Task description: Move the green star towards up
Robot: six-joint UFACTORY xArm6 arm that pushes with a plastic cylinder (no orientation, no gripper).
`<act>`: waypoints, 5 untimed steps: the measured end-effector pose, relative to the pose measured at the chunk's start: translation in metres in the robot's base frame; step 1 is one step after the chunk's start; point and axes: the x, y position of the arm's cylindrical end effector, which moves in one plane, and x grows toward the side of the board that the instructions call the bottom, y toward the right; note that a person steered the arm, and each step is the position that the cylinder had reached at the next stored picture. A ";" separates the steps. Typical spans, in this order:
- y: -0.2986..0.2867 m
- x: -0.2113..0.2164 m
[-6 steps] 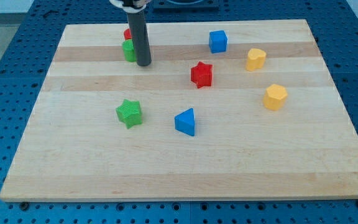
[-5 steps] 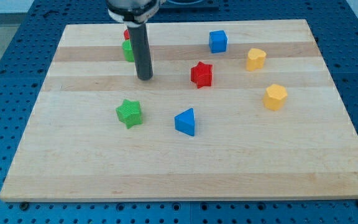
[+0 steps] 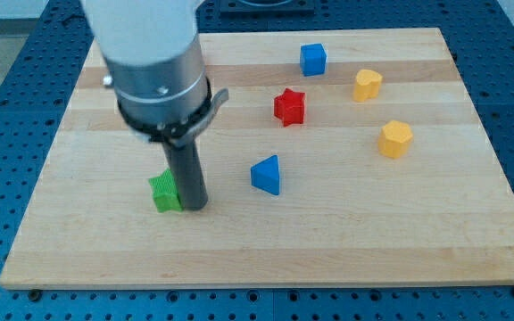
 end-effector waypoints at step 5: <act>-0.042 -0.054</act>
